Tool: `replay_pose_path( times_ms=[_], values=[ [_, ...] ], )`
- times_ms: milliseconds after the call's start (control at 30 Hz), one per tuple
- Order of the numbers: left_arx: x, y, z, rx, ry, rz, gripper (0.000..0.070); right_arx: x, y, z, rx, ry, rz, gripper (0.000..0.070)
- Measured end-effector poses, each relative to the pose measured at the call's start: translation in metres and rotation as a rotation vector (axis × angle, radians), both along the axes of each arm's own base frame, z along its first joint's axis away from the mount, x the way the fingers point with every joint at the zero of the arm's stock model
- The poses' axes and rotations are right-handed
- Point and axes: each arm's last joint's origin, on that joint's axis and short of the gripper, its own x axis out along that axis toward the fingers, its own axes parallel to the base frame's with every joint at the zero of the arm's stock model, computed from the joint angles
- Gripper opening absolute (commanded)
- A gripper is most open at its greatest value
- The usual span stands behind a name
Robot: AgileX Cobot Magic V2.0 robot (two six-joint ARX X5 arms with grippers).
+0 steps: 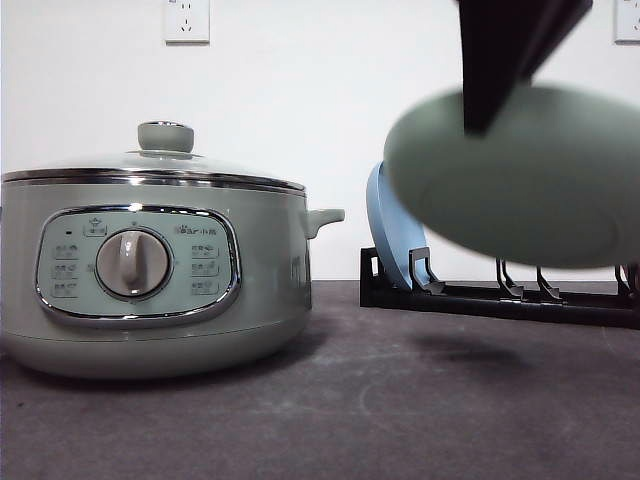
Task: Transfer potato from steamer to green plate
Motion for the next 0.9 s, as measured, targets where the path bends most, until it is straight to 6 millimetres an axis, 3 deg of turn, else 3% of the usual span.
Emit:
replay_pose_path(
  times_ms=[300, 700, 900],
  values=[
    [0.0, 0.0, 0.0, 0.0, 0.0, 0.0, 0.0637, -0.021, 0.021, -0.039, -0.1, -0.033, 0.061, 0.0007],
    [0.0, 0.0, 0.0, 0.0, 0.0, 0.0, 0.0637, -0.022, 0.054, -0.083, -0.185, -0.004, 0.116, 0.0007],
    [0.0, 0.0, 0.0, 0.0, 0.0, 0.0, 0.0637, -0.018, 0.062, -0.101, -0.231, 0.022, 0.113, 0.0007]
  ],
)
